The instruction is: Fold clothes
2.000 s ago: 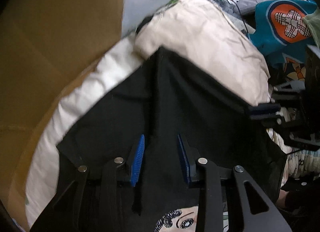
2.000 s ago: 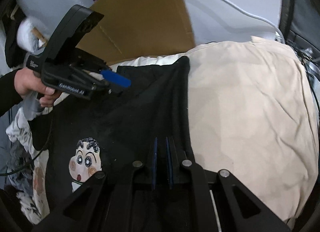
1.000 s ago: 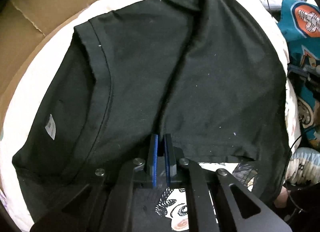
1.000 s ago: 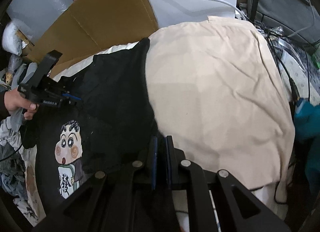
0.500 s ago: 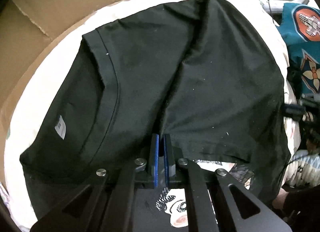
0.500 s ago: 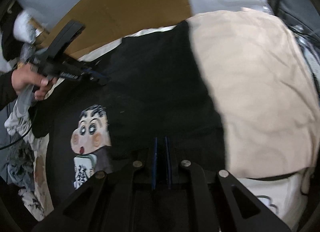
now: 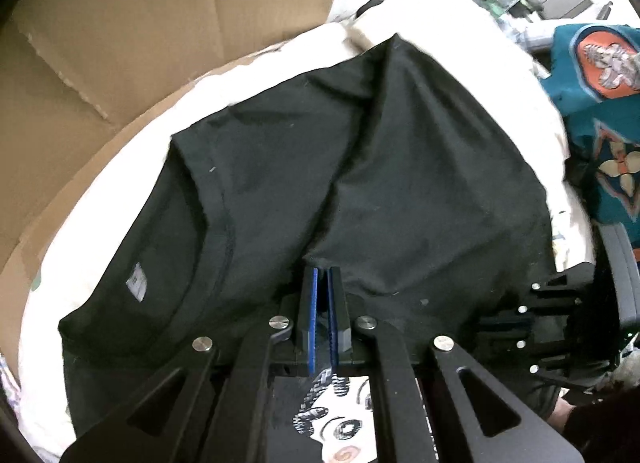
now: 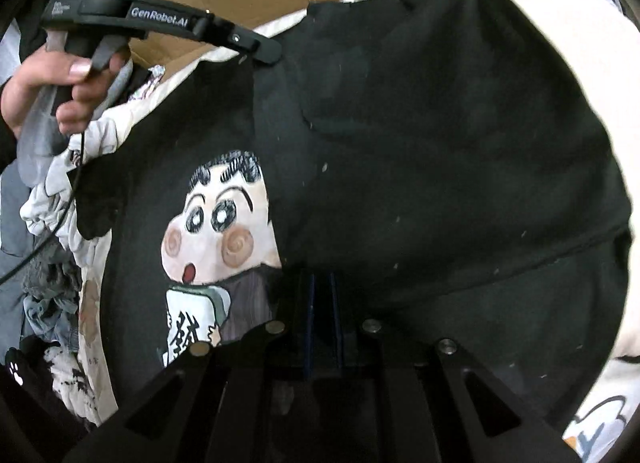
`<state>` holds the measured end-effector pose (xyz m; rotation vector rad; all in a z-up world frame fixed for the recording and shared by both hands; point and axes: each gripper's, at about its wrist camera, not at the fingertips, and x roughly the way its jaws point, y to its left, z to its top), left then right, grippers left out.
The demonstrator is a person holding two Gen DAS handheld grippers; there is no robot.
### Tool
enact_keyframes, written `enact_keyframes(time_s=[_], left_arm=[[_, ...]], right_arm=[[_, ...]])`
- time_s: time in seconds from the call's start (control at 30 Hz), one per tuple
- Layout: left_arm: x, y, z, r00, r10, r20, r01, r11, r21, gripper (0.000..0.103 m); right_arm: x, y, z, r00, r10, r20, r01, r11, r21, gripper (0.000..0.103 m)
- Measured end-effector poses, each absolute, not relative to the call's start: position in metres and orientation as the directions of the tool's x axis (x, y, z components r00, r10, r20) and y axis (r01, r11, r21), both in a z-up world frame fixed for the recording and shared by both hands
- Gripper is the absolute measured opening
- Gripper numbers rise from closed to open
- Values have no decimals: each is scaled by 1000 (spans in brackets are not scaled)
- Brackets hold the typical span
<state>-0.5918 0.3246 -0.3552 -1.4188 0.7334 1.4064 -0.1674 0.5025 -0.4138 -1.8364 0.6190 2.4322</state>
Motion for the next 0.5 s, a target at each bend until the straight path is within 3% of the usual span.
enact_keyframes(time_s=[0.3, 0.37, 0.4, 0.43, 0.5], left_arm=[[-592, 301, -391, 169, 114, -979, -888, -413, -201, 4], [-592, 297, -392, 177, 123, -977, -879, -428, -213, 9], [-593, 296, -391, 176, 134, -975, -875, -433, -217, 29], [-593, 294, -390, 175, 145, -974, -871, -439, -222, 59], [-592, 291, -386, 168, 168, -971, -863, -452, -227, 79]], right_arm=[[-162, 502, -419, -286, -221, -933, -258, -919, 297, 6], [-163, 504, -416, -290, -218, -932, -266, -917, 297, 6], [-163, 507, -415, -294, -216, -931, -274, -915, 298, 8], [-163, 509, -413, -299, -214, -930, -283, -911, 300, 9], [-163, 514, -408, -313, -210, -926, -305, -902, 307, 14]])
